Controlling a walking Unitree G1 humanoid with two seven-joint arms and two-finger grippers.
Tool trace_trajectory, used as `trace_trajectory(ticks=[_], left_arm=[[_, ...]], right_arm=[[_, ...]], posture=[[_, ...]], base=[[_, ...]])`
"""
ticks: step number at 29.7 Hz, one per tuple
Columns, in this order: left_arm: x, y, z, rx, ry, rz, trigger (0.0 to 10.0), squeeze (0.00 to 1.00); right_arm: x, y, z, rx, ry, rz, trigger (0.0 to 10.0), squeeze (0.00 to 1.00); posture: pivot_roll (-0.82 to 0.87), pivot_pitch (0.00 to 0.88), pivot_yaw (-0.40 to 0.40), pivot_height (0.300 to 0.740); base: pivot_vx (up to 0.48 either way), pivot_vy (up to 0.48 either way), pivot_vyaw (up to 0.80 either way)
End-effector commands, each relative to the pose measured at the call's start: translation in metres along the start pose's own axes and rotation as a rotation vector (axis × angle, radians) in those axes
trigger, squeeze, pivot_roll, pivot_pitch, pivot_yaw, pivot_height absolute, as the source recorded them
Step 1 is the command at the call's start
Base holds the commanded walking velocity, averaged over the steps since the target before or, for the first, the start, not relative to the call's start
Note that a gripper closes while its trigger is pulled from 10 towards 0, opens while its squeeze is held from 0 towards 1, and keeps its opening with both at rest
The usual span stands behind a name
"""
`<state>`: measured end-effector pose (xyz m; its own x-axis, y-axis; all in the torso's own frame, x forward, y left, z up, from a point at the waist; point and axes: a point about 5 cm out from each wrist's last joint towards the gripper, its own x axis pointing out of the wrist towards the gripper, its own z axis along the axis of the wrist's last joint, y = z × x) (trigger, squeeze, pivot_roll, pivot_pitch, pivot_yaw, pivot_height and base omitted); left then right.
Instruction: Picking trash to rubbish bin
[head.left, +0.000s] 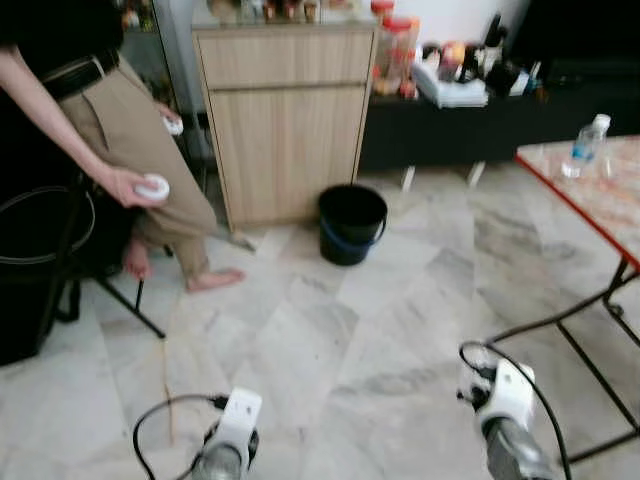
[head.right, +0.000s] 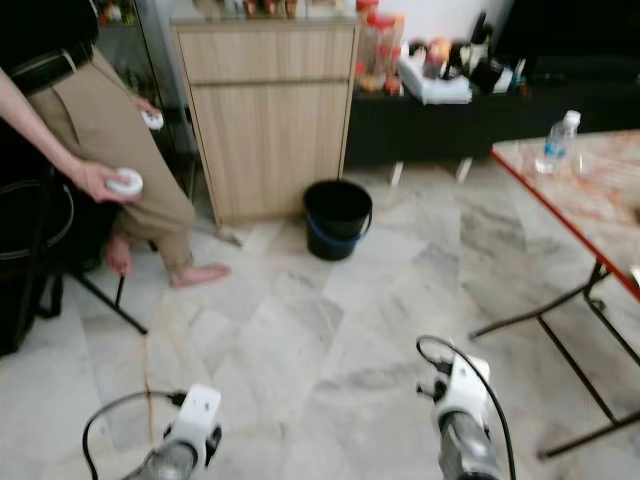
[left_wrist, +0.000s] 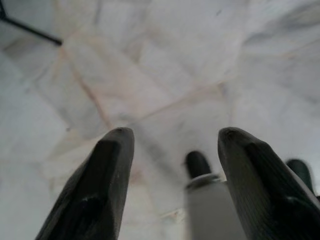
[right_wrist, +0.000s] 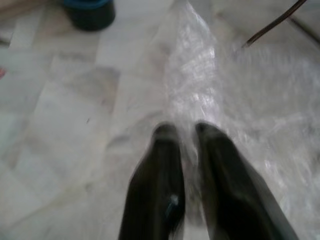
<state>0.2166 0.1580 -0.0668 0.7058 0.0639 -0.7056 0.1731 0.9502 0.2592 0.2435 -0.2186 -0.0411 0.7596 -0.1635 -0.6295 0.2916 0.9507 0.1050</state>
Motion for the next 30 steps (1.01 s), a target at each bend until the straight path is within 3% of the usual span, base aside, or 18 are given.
trace_trajectory(ticks=[1,20,30], left_arm=[[-0.001,-0.001,-0.005,-0.01,0.029,0.001,10.0,0.0],[-0.005,-0.001,-0.021,-0.014,0.067,0.004,10.0,0.0],[-0.002,0.002,-0.011,-0.023,0.046,0.016,10.0,0.0]], right_arm=[[0.0,-0.003,0.002,-0.005,-0.003,-0.004,10.0,0.0],[-0.002,-0.011,-0.004,-0.017,0.014,-0.016,10.0,0.0],[-0.002,-0.009,-0.004,-0.006,0.013,-0.018,10.0,0.0]], posture=[[0.0,0.058,-0.071,0.74],[0.0,0.049,-0.073,0.74],[-0.01,0.064,-0.08,0.74]], base=[[0.334,0.0,0.0],[0.331,0.0,0.0],[0.33,0.0,0.0]])
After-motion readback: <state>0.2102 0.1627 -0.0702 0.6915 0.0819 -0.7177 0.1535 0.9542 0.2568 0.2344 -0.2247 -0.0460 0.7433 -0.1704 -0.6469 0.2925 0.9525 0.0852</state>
